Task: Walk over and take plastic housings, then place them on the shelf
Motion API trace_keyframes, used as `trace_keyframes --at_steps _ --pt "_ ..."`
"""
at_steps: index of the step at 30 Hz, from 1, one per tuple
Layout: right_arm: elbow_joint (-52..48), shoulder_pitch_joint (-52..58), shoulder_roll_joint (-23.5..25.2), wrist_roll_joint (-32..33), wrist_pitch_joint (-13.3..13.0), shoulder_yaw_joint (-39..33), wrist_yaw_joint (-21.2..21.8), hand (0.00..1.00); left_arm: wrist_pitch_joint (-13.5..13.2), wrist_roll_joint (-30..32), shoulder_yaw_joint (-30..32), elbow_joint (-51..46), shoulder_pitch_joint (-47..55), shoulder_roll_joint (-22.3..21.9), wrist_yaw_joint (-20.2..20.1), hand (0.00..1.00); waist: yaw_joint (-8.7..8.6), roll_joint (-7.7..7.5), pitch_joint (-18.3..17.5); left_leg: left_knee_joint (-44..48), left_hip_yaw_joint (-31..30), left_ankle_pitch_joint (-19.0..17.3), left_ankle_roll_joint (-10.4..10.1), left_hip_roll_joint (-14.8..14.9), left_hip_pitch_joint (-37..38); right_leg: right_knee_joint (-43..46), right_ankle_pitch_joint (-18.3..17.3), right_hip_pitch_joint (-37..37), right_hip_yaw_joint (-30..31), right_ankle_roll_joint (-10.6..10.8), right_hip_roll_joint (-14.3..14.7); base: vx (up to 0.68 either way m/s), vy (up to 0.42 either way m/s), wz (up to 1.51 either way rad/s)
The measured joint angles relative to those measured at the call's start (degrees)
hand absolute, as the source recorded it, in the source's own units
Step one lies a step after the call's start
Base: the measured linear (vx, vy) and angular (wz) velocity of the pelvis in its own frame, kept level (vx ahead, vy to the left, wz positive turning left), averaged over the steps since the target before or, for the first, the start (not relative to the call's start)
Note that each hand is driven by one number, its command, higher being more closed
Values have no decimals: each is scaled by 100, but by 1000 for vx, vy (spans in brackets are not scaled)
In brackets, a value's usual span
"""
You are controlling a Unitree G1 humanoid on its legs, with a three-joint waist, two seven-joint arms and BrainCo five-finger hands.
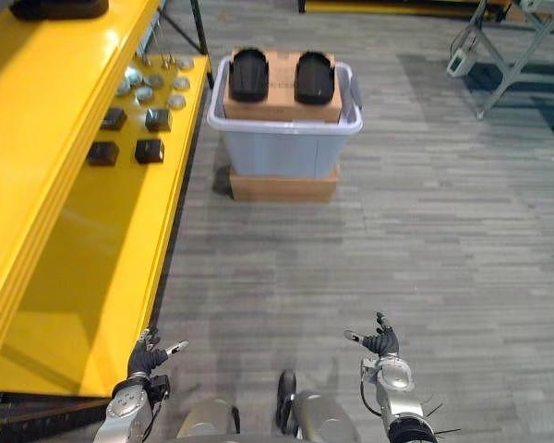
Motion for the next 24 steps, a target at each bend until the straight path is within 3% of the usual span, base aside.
trace_keyframes --at_steps 2,3,4,5,6,7,8,9,11,12,13,14,15,16,17,18,20,21,22,23,24 --pt "76 -11 1 48 7 -100 -9 0 3 1 -14 -9 -15 -14 -4 0 8 -66 93 -1617 -127 16 -81 -468 -275 -83 -249 334 14 123 -189 440 77 -2" --pt "122 -10 2 76 11 -210 -20 0 4 2 -8 -14 -24 -36 0 0 11 -96 110 -3091 -268 274 -388 -726 -296 -122 -394 512 44 189 -286 356 80 -4" --pt "125 -10 -1 104 9 -300 -28 0 4 2 -6 -21 -9 -58 0 0 51 -71 100 -3816 -322 479 -479 -784 -291 -173 -469 594 80 235 -292 464 118 -30" --pt "179 -15 -28 106 7 -418 -101 0 8 2 -3 -11 -4 -117 2 0 161 59 83 -4870 -407 962 -463 -753 -256 -251 -612 747 233 319 -231 488 157 -58" --pt "311 -20 9 106 27 -424 -123 0 14 5 12 41 4 -124 5 0 306 16 52 -4923 -383 1717 -272 -796 -172 -243 -786 925 387 431 -298 616 208 -61" --pt "322 -11 47 105 38 -408 -114 0 14 4 35 43 24 -128 5 0 322 -52 8 -4891 -337 1903 -78 -843 -164 -198 -846 939 447 461 -369 665 213 -42" --pt "301 2 150 105 37 -400 -112 0 14 4 48 43 57 -139 5 0 291 -195 -64 -4625 -197 1759 44 -949 -268 96 -942 837 513 521 -541 587 171 -23" --pt "250 -1 181 101 33 -399 -110 0 18 6 41 43 35 -187 -2 0 287 -215 -75 -4366 -103 1553 115 -966 -295 482 -966 704 619 565 -624 594 168 -31" --pt "279 24 238 94 35 -417 -97 0 17 3 42 46 82 -254 3 0 312 -257 -104 -3951 145 1012 256 -983 -87 1636 -1019 443 670 875 -818 510 159 -53" --pt "280 45 291 95 34 -420 -91 0 18 -1 42 60 156 -233 3 0 346 -267 -105 -3816 273 659 304 -984 216 2998 -802 11 685 1360 -913 624 209 -55" --pt "273 112 357 94 34 -417 -81 0 25 -4 36 69 179 -182 2 0 263 -275 -109 -3749 280 408 345 -1026 572 4477 -472 -504 690 1792 -1071 616 199 -34" --pt "273 158 373 92 36 -416 -78 0 26 -3 31 71 169 -168 2 0 247 -280 -111 -3744 258 325 342 -1068 760 5125 -503 -735 594 1739 -1165 585 168 3" --pt "273 250 381 85 46 -408 -75 0 25 -3 31 72 155 -177 4 0 241 -282 -116 -3837 254 250 328 -1101 1172 5807 -633 -1094 334 1511 -1408 371 87 9" --pt "276 302 381 81 46 -378 -74 0 24 -3 31 86 155 -175 4 0 238 -279 -123 -3929 248 247 329 -1102 1372 5888 -711 -1253 163 1373 -1526 430 92 5" --pt "272 373 384 66 44 -307 -73 0 22 -8 36 117 155 -164 4 0 229 -255 -145 -4181 163 204 322 -1060 1744 5736 -860 -1578 -159 1128 -1662 407 62 7" --pt "272 389 404 35 44 -293 -72 0 22 -61 40 120 155 -151 4 0 211 -240 -155 -4356 87 110 320 -994 1955 5463 -939 -1819 -366 1039 -1692 480 24 19" --pt "289 386 428 28 47 -294 -71 0 23 -111 40 229 113 -127 6 0 157 -257 -144 -4514 -20 67 264 -887 2269 4204 -990 -2103 -530 1174 -1636 384 -53 28" --pt "291 367 432 27 42 -287 -71 0 24 -111 37 287 111 -124 7 0 96 -252 -143 -4572 -123 7 170 -810 2437 3151 -853 -2132 -481 1304 -1513 366 -118 35" --pt "310 369 446 26 42 -282 -71 0 20 -109 41 292 136 -105 11 0 97 -285 -167 -4681 -166 -56 69 -773 2596 1958 -462 -2119 -287 1385 -1384 427 -166 35" --pt "334 366 450 20 43 -263 -71 0 19 -107 41 297 160 -85 16 0 103 -371 -215 -4750 -190 -94 4 -780 2625 1437 -229 -2098 -195 1401 -1328 430 -219 43" --pt "379 373 449 -26 44 -239 -72 0 20 -103 40 330 209 -45 18 0 85 -436 -254 -4761 -309 -217 -106 -775 2713 968 357 -2107 -29 1397 -1311 281 -163 44"
